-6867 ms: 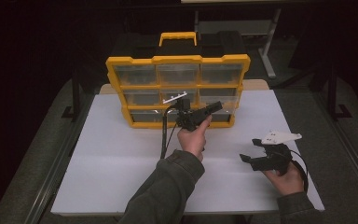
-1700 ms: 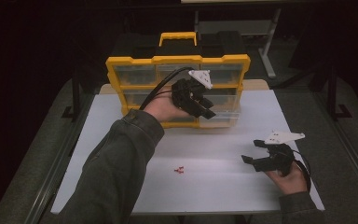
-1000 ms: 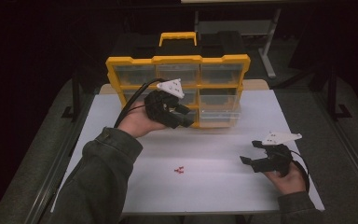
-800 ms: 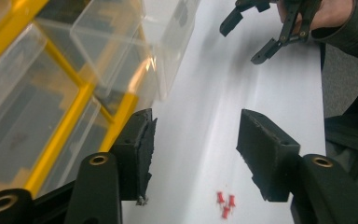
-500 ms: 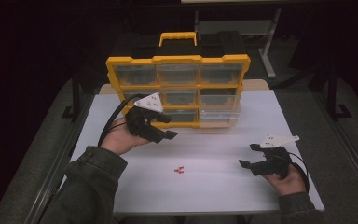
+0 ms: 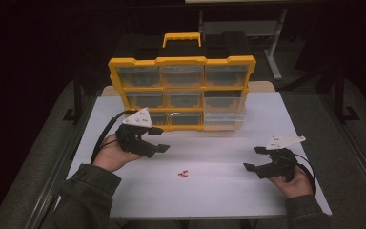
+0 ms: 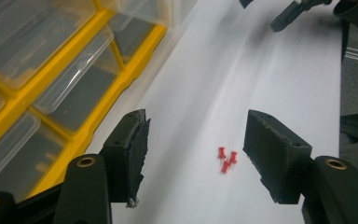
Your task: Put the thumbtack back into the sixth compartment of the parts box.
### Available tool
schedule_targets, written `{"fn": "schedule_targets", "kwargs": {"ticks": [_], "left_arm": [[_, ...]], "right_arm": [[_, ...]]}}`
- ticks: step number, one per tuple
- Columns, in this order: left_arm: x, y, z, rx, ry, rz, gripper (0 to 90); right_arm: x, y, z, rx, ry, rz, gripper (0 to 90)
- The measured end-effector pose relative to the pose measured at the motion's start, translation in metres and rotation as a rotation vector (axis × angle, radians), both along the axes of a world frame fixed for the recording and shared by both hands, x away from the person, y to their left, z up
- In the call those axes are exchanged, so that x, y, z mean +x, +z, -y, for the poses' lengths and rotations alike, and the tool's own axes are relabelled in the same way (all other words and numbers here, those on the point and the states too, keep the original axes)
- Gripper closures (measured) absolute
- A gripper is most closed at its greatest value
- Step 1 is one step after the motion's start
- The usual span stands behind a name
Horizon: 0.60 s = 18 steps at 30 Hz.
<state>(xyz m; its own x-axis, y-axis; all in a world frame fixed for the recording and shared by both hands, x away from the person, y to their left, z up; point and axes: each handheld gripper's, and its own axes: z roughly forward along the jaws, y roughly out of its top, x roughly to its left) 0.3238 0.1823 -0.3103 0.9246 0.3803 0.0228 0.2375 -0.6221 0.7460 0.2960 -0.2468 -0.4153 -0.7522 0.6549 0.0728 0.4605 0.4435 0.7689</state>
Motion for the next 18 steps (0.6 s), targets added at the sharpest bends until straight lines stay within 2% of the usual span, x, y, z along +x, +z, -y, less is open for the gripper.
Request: {"fn": "schedule_targets", "kwargs": {"ticks": [5, 11, 18], "left_arm": [[-0.006, -0.012, -0.013, -0.004, 0.025, 0.001, 37.4], [-0.013, -0.027, -0.027, -0.014, 0.066, 0.005, 35.0], [-0.025, -0.039, -0.037, -0.033, 0.101, 0.014, 33.2]], "right_arm": [[-0.001, 0.004, 0.000, -0.004, 0.002, -0.005, 23.0], [0.000, 0.009, 0.003, -0.008, 0.011, -0.037, 21.4], [0.000, 0.021, -0.003, -0.016, 0.051, -0.040, 20.7]]}}
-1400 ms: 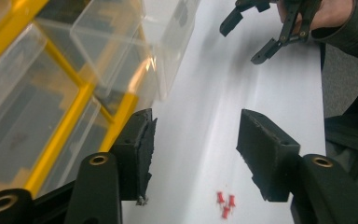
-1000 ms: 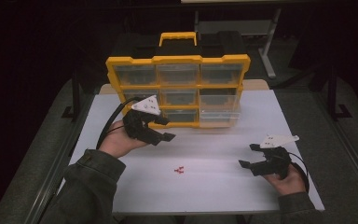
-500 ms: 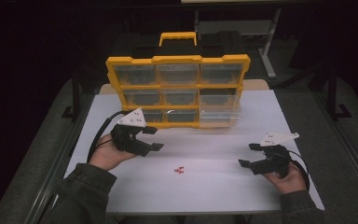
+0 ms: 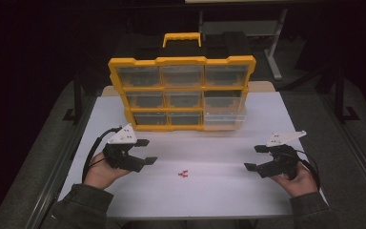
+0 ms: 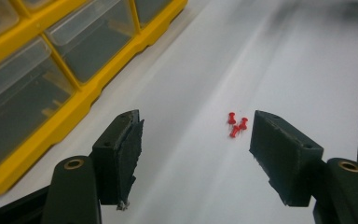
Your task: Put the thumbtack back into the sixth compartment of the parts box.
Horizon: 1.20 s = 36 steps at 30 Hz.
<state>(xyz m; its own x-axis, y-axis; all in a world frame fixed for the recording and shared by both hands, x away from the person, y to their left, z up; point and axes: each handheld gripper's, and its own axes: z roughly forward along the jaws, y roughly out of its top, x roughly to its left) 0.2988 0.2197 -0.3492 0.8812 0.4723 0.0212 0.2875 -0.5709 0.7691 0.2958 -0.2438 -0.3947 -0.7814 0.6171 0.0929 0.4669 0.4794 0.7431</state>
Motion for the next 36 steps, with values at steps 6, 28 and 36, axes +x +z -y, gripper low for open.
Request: {"fn": "schedule_targets", "kwargs": {"ticks": [6, 28, 36], "left_arm": [[-0.012, -0.011, -0.007, -0.009, 0.021, -0.012, 31.5], [-0.028, -0.039, -0.029, -0.023, 0.094, -0.020, 27.7], [-0.028, -0.041, -0.030, -0.028, 0.095, -0.014, 27.2]], "right_arm": [[0.002, 0.012, -0.016, -0.026, 0.060, 0.005, 23.4], [0.018, 0.022, -0.099, -0.119, 0.264, 0.010, 38.0], [0.028, 0.012, -0.132, -0.152, 0.340, -0.005, 43.5]]}}
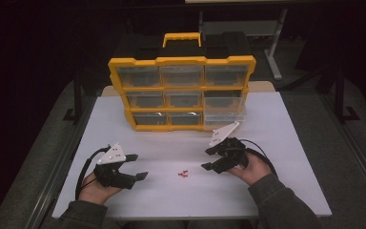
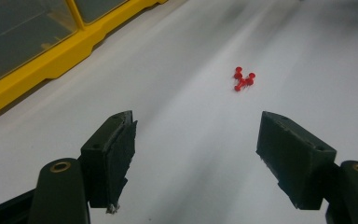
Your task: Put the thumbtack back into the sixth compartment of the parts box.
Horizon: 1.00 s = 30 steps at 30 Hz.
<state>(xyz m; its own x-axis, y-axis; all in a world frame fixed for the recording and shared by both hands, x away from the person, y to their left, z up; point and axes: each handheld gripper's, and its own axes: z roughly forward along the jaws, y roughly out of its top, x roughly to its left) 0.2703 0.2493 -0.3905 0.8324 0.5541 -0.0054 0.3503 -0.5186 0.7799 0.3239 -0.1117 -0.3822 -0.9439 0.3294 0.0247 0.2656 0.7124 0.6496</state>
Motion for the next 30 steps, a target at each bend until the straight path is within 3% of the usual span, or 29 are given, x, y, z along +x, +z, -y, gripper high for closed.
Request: {"fn": "schedule_targets", "kwargs": {"ticks": [6, 7, 20, 30], "left_arm": [[0.001, -0.001, -0.002, -0.004, 0.001, 0.006, 26.8], [0.001, -0.001, -0.003, -0.003, 0.001, 0.006, 26.5], [0.001, -0.002, -0.004, 0.002, 0.002, 0.007, 25.8], [0.001, -0.004, -0.005, -0.009, 0.013, 0.006, 25.6]], "right_arm": [[0.009, -0.011, -0.025, -0.013, 0.071, 0.001, 48.0], [0.009, -0.012, -0.028, -0.023, 0.064, -0.020, 48.8], [0.021, -0.030, -0.064, -0.066, 0.144, -0.066, 59.3], [0.026, -0.044, -0.075, -0.083, 0.184, -0.093, 67.5]]}}
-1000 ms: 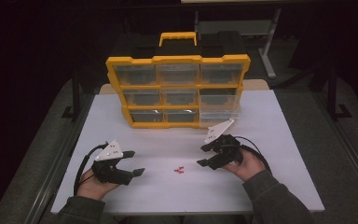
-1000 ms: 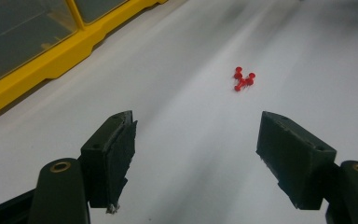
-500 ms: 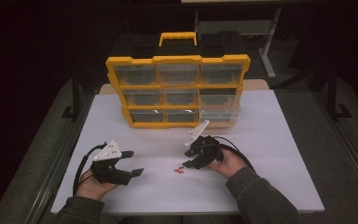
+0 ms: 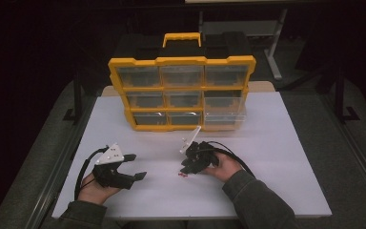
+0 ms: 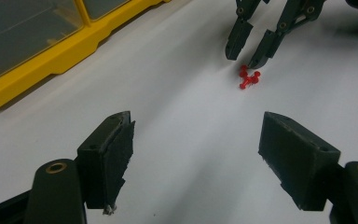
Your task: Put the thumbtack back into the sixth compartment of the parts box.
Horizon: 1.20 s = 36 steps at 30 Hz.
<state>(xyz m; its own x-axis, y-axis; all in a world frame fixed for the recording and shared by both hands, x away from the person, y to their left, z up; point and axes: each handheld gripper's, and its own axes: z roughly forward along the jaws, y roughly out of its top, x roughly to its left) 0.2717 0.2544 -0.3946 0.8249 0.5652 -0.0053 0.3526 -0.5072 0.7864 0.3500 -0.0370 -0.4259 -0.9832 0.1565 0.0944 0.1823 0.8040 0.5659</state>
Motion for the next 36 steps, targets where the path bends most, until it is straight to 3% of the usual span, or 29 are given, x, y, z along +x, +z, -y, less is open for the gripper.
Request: {"fn": "schedule_targets", "kwargs": {"ticks": [16, 22, 28, 36], "left_arm": [[0.000, 0.002, -0.002, -0.003, 0.000, -0.001, 25.6], [0.000, 0.001, -0.002, -0.003, -0.003, -0.003, 25.5], [0.000, -0.001, -0.001, -0.002, -0.007, -0.010, 25.5], [0.000, -0.002, -0.001, -0.004, -0.007, -0.016, 25.4]], "right_arm": [[0.004, -0.008, -0.001, -0.026, 0.013, 0.028, 82.6], [0.009, -0.009, 0.001, -0.011, 0.009, -0.012, 84.0], [0.010, -0.007, 0.002, -0.014, 0.011, -0.021, 84.4], [0.013, 0.004, 0.009, 0.035, -0.007, -0.044, 84.5]]}}
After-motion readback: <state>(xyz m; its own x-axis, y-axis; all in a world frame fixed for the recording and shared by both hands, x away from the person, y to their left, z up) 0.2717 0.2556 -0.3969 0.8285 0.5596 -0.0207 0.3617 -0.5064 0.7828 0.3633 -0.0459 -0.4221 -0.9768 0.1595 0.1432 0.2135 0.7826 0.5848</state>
